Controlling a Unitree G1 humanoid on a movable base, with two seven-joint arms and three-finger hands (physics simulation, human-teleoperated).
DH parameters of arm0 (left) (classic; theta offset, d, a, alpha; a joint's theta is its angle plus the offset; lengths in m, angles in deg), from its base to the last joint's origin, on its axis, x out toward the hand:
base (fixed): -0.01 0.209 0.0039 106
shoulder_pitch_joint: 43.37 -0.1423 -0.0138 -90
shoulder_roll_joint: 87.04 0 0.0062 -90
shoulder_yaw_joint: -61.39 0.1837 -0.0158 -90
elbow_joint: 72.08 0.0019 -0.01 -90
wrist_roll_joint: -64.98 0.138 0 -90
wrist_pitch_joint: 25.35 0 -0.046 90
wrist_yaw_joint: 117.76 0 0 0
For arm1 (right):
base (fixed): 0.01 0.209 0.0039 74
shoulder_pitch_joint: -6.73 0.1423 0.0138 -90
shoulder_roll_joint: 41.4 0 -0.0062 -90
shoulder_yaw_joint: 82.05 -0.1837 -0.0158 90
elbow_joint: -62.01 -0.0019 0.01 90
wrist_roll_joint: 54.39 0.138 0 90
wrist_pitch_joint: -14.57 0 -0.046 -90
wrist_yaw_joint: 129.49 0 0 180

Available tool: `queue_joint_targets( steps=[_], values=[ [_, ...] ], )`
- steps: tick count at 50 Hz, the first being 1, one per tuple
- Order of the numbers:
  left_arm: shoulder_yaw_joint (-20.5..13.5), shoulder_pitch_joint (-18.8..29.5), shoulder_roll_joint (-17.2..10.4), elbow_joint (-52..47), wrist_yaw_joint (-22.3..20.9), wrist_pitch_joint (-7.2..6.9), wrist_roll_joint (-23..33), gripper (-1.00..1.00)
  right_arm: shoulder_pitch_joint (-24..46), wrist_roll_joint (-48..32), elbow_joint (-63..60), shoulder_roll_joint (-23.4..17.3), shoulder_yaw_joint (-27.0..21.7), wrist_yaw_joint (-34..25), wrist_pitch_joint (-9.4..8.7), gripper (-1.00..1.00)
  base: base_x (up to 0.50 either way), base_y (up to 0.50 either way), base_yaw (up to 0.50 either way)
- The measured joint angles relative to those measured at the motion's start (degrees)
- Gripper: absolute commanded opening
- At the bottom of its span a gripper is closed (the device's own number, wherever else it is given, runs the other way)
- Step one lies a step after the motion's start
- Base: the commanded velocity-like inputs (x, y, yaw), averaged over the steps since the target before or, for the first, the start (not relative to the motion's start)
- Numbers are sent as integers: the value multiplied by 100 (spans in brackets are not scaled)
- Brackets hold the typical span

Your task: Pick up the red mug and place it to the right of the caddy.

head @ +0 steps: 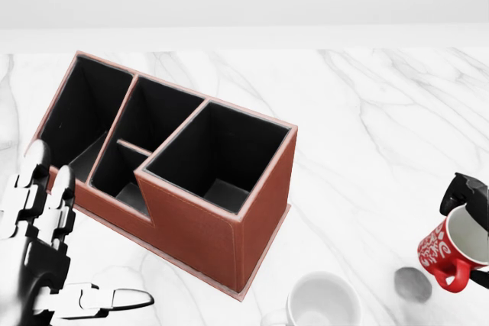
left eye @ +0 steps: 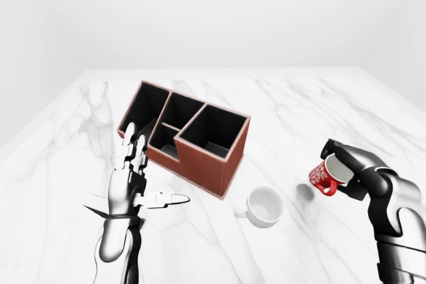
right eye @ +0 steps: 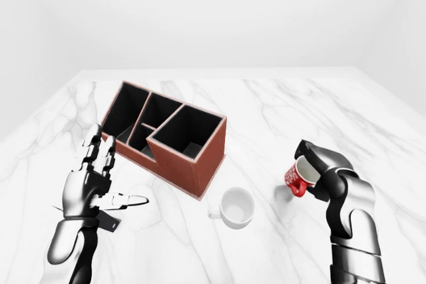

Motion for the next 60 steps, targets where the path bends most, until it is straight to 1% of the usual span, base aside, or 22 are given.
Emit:
queue_joint_targets(
  steps=[7,15,26,46,47,49,54,58,60],
  values=[
    [3,-18,1,-29,-4,-7,-5,100,282,-100,-482,-49,-25,-1,0,-100,0,0,0],
    [3,-32,6,-68,-12,-26,-7,100,724,-245,-848,-28,156,0,0,-100,0,0,0],
    [-10,-56,13,-169,-22,-92,-27,100,1182,-560,-1033,269,613,0,0,-100,0,0,0],
    [-48,-75,23,-304,-47,-198,-73,100,1667,-1040,-458,854,1279,0,0,-100,0,0,0],
    [-50,-73,23,-318,-46,-215,-76,100,1692,-1050,-397,877,1302,0,0,-100,0,0,0],
    [-59,-65,19,-386,-40,-291,-84,100,1734,-1062,-286,918,1349,0,0,-100,0,0,0],
    [-76,-62,23,-476,-44,-380,-96,100,1807,-1068,-7,1003,1452,0,0,-100,0,0,0],
    [-82,-76,33,-494,-56,-379,-99,100,1870,-1053,213,1060,1522,0,0,-100,0,0,0],
    [-89,-71,29,-554,-50,-420,-102,100,1906,-1039,322,1086,1556,0,0,-100,0,0,0]
  ],
)
